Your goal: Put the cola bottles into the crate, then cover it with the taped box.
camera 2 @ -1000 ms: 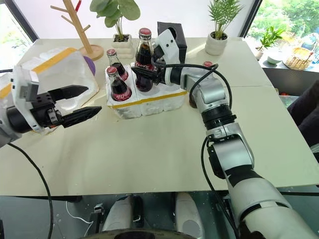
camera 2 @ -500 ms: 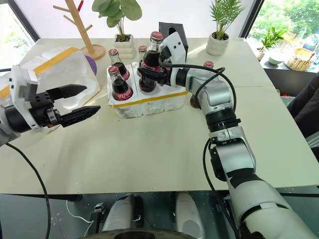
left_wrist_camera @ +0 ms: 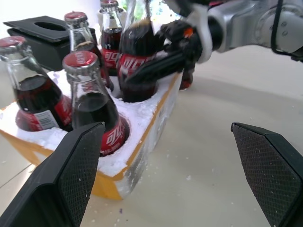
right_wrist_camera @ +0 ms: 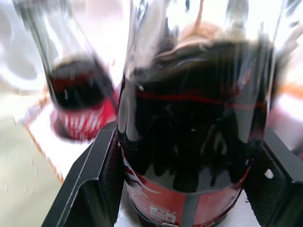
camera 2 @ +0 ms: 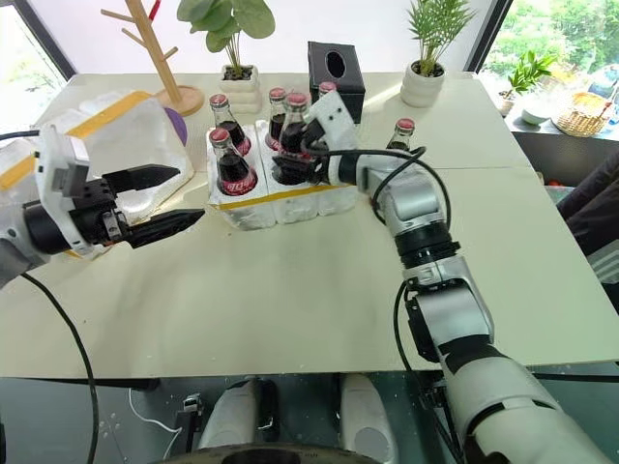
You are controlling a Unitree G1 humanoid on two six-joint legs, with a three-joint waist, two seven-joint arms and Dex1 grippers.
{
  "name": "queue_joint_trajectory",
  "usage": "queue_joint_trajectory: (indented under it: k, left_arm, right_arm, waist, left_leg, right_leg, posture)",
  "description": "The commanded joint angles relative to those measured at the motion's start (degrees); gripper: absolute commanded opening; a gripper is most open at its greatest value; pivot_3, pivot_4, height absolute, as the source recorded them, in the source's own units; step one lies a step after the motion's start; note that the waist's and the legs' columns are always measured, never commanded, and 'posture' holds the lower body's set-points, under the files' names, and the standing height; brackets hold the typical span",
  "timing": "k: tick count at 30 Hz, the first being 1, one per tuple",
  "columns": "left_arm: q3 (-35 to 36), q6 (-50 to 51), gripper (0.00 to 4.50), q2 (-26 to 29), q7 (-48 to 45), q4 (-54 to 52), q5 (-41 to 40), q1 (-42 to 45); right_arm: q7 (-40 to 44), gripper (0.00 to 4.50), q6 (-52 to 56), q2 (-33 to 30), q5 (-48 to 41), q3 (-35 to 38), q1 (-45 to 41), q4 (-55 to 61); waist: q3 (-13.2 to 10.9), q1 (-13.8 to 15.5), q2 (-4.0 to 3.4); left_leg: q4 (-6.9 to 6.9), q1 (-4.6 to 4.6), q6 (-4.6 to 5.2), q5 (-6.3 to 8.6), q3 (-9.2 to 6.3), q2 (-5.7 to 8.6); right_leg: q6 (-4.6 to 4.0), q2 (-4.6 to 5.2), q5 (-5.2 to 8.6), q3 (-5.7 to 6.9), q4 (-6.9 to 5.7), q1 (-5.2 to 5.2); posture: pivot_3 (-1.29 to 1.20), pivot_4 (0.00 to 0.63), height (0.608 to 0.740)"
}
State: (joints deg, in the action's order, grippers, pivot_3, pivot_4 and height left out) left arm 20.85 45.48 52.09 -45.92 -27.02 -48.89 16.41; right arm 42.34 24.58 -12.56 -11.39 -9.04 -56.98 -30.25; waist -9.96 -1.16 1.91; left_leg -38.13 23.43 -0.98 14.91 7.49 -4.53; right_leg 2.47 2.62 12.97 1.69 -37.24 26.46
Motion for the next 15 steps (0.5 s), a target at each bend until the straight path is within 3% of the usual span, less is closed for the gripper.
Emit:
queue_joint_trajectory:
  k: [1,2,7,15]
  left_arm:
    - [-0.5,-1.7,4.5,-0.4,0.5,-0.8,0.6,1.1]
    - [-0.6,-1.7,4.5,-0.6,0.6,-1.0,0.7,1.1]
    - [-1.4,-1.9,4.5,-1.3,1.3,-1.4,0.6,1.3]
    - [-3.3,-2.3,4.5,-2.5,1.2,-0.7,0.7,2.5]
  right_arm:
    - [-1.2,4.06,-2.6,1.5,1.3,0.5,-1.1,-2.4]
    - [-1.5,4.48,-2.8,1.7,1.4,0.7,-0.9,-2.7]
    - [-2.4,4.48,0.4,0.3,-0.8,4.2,1.7,3.9]
    - [-4.7,4.48,24.0,-11.1,-12.4,14.9,13.2,39.4]
  waist:
    - [0.0,-0.2,0.02]
    - [0.0,-0.2,0.02]
    - [0.0,-0.1,0.02]
    - [0.0,0.6,0.02]
  left_leg:
    - [0.0,-0.06,0.0,0.0,0.01,-0.01]
    - [0.0,-0.09,0.0,0.0,0.0,-0.01]
    - [0.0,-0.1,-0.01,0.0,0.0,-0.03]
    - [-0.02,0.02,0.01,0.01,0.0,0.06]
  right_leg:
    - [0.0,-0.01,0.0,-0.01,0.0,-0.05]
    - [0.0,-0.02,0.0,-0.01,0.0,-0.1]
    - [0.0,-0.01,0.0,-0.01,-0.01,-0.1]
    - [0.02,0.15,0.0,0.04,0.1,-0.09]
  posture:
    - [0.0,0.15,0.74]
    - [0.0,0.15,0.74]
    - [0.0,0.15,0.74]
    - [0.0,0.15,0.74]
